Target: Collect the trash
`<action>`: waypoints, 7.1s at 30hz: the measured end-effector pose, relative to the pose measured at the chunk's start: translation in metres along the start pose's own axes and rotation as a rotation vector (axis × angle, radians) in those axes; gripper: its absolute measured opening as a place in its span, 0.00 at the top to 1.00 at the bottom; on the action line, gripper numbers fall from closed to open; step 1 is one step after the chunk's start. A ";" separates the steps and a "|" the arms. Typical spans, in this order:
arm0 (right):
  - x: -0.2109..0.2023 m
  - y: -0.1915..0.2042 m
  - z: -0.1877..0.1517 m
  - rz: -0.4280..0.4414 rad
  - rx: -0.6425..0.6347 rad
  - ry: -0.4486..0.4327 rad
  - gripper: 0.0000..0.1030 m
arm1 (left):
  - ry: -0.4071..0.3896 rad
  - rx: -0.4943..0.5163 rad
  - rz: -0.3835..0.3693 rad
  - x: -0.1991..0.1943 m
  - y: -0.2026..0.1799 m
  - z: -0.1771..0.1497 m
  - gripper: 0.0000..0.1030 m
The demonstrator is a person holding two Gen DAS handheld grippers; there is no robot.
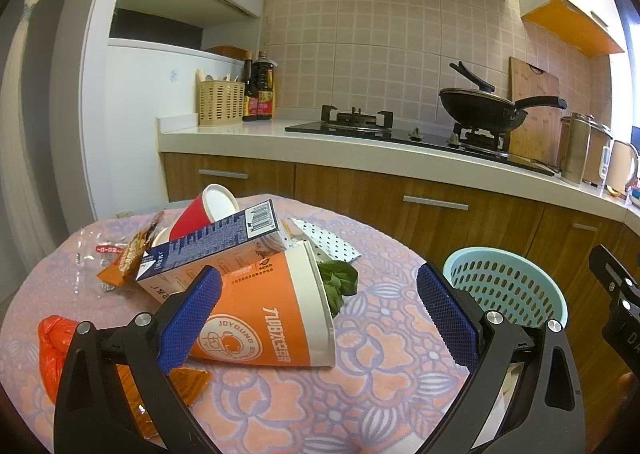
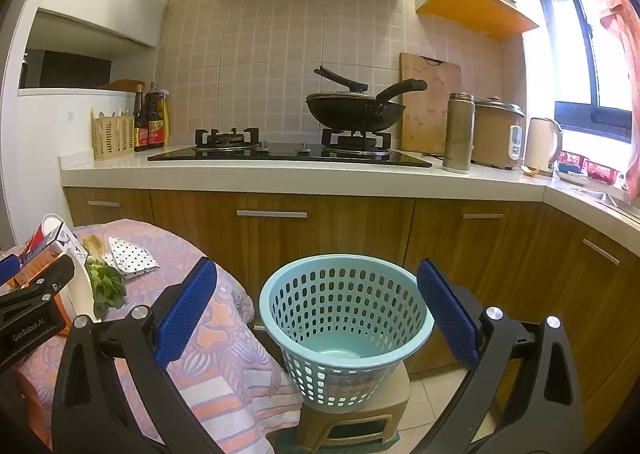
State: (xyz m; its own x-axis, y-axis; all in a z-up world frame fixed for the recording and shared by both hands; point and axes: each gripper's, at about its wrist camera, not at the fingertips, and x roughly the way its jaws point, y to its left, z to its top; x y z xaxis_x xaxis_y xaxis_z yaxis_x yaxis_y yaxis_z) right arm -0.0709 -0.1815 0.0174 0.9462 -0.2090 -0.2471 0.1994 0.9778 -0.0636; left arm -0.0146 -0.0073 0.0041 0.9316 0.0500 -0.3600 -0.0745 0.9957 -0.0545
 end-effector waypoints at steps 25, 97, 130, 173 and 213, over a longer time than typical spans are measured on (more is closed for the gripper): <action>-0.007 0.034 0.014 0.243 -0.056 -0.009 0.07 | -0.067 -0.133 0.047 -0.075 0.079 0.011 0.08; -0.021 0.206 -0.005 1.032 -0.377 0.399 0.59 | 0.031 -0.411 0.049 -0.092 0.197 -0.018 0.53; 0.195 -0.113 0.001 0.402 0.072 0.531 0.57 | 0.366 -0.053 -0.446 0.139 -0.175 0.032 0.53; 0.143 -0.022 0.024 0.559 -0.029 0.558 0.34 | 0.192 -0.082 -0.366 0.043 -0.088 0.057 0.29; 0.147 0.141 0.006 0.729 -0.159 0.552 0.34 | 0.375 -0.062 0.098 0.080 0.188 0.002 0.59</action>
State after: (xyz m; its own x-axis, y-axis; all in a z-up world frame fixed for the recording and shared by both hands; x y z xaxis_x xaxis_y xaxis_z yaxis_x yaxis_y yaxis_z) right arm 0.0972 -0.0746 -0.0222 0.5608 0.4413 -0.7006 -0.4727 0.8653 0.1666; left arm 0.0465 0.1841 -0.0328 0.7250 0.1016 -0.6812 -0.1890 0.9804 -0.0549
